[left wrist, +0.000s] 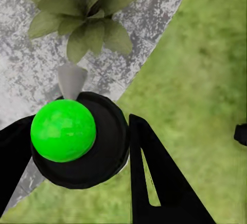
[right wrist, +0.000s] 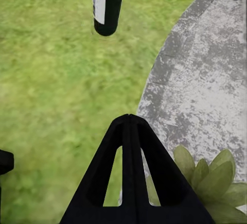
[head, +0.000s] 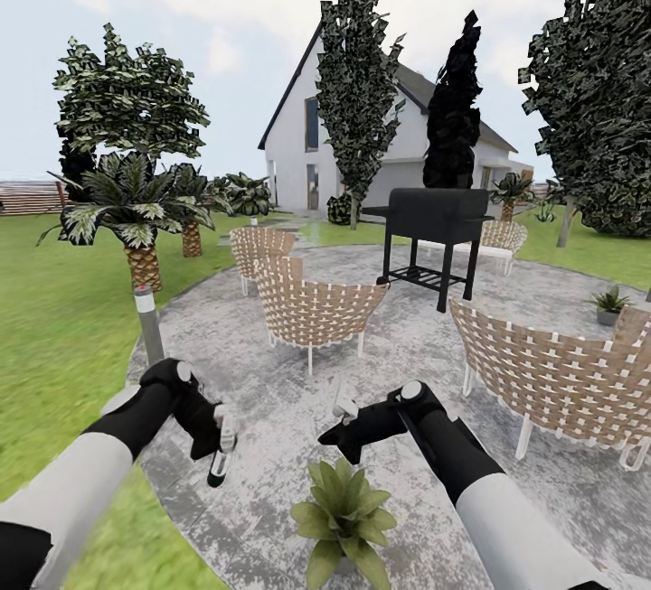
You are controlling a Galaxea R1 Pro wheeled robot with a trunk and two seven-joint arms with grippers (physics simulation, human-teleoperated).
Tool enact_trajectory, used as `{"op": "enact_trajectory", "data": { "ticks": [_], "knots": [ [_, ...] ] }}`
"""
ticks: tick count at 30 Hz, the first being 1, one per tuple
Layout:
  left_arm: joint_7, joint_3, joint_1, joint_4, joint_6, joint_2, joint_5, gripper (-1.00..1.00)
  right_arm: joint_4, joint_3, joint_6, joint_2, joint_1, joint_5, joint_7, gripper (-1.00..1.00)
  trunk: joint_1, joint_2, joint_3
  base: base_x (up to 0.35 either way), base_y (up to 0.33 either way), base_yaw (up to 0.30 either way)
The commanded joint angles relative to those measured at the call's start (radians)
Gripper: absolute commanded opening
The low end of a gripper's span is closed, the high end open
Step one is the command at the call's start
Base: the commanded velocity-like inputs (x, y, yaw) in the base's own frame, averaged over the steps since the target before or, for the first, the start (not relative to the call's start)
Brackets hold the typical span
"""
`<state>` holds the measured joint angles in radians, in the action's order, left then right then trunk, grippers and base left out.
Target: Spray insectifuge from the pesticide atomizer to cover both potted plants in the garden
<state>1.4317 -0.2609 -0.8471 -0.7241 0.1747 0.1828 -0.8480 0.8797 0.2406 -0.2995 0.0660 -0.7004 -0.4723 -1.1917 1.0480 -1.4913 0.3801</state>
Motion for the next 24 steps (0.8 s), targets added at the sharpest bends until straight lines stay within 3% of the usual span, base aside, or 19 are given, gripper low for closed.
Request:
{"op": "enact_trajectory", "data": {
  "ticks": [1,7,9,10,12,16,18,20,22,24],
  "knots": [
    [-0.014,0.065,0.000,-0.002,0.011,0.004,-0.001,-1.00,-0.004,-0.004,-0.010,0.000,-0.001,-0.002,-0.002,1.00,0.000,-0.001,0.001,0.000,0.000,0.000],
    [-0.077,0.356,0.000,-0.001,0.040,-0.026,0.000,-1.00,-0.088,-0.022,-0.009,-0.011,0.001,0.001,0.000,1.00,0.000,-0.001,0.001,0.000,0.000,0.000],
    [-0.087,0.438,0.001,0.000,0.077,-0.040,0.000,-1.00,-0.141,-0.058,-0.008,-0.018,0.001,0.001,0.001,1.00,0.000,-0.001,0.001,0.000,0.000,0.000],
    [-0.096,0.468,0.002,0.001,0.093,-0.045,0.001,-1.00,-0.170,-0.096,-0.005,-0.027,0.001,0.001,0.001,1.00,0.000,-0.001,0.001,0.000,0.000,0.000],
    [-0.131,0.508,0.003,0.003,0.114,-0.054,0.002,-1.00,-0.218,-0.195,-0.001,-0.053,0.001,0.001,0.005,1.00,0.000,-0.001,0.001,0.000,0.000,0.000],
    [-0.248,0.535,0.005,0.029,0.127,-0.083,0.006,-1.00,-0.249,-0.388,0.003,-0.123,0.001,0.001,0.012,1.00,0.000,-0.001,0.001,0.000,0.000,0.000],
    [-0.296,0.556,0.005,0.077,0.128,-0.090,0.024,-1.00,-0.253,-0.468,0.003,-0.195,0.002,0.000,0.038,1.00,0.000,-0.001,0.001,0.000,0.000,0.000],
    [-0.326,0.582,0.005,0.116,0.129,-0.092,0.060,-1.00,-0.255,-0.520,0.007,-0.258,0.001,0.000,0.075,1.00,0.000,-0.001,0.001,0.000,0.000,0.000],
    [-0.378,0.602,0.005,0.153,0.129,-0.096,0.123,-1.00,-0.255,-0.585,0.022,-0.305,0.002,0.001,0.123,1.00,0.000,-0.001,0.001,0.000,0.000,0.000],
    [-0.433,0.610,0.005,0.178,0.129,-0.108,0.179,-1.00,-0.255,-0.649,0.034,-0.320,0.002,0.001,0.188,1.00,0.000,-0.001,0.001,0.000,0.000,0.000]
  ]
}}
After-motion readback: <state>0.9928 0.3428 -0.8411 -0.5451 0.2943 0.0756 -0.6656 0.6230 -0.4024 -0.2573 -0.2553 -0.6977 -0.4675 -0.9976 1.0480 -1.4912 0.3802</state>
